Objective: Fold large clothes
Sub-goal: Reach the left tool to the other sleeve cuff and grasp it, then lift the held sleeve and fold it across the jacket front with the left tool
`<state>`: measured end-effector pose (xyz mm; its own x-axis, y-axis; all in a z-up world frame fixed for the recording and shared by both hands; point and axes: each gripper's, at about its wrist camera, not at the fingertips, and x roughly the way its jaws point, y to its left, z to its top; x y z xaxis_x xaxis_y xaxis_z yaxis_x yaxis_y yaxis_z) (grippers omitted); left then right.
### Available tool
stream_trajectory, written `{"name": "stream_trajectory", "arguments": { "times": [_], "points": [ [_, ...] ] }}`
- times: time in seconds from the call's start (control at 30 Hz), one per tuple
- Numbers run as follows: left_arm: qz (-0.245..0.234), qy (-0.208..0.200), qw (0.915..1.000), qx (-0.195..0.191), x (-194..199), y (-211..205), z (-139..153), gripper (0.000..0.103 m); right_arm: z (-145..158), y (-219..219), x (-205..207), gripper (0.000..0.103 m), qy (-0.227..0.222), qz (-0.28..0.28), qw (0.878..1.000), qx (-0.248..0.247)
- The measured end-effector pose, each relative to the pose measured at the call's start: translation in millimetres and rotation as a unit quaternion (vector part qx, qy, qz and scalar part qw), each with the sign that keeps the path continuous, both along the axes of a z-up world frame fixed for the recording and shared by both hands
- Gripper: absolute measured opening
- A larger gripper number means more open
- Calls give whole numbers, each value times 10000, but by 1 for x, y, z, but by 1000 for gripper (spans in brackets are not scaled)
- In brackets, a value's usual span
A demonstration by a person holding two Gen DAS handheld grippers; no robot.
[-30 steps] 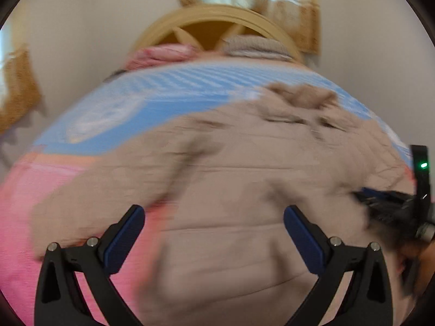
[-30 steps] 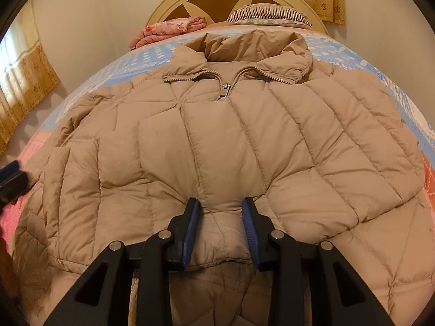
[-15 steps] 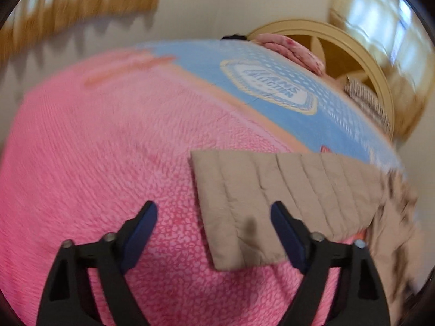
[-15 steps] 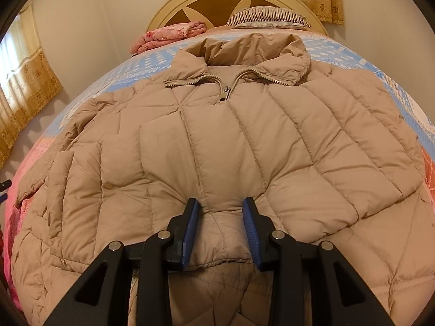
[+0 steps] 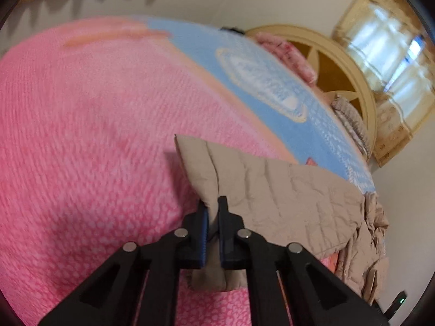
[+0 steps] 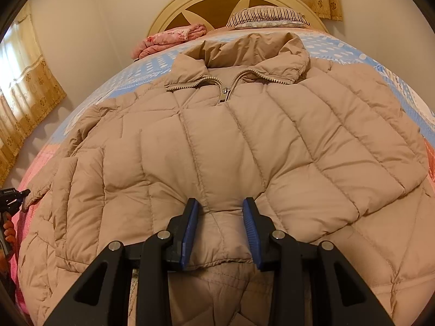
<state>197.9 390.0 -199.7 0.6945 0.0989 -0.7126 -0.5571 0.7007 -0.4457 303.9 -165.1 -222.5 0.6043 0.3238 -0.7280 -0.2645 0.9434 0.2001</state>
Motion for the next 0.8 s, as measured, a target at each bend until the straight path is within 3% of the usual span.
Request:
{"name": "stream_trajectory", "arguments": {
  "times": [0.17,0.3,0.53,0.8],
  "points": [
    [-198,-214,9980,562,9,-7,31,5,0,-1,0,36,0,0,10000,39],
    [-276,-522,9953,768,11,-6,59,4,0,-2,0,36,3,-1,10000,67],
    [-715,-1123,9822,1326,16,-27,128,4,0,-3,1,36,4,-3,9999,115],
    [-1313,-1708,9685,1247,28,-63,183,4,0,-6,1,36,12,-6,9997,238]
  ]
}}
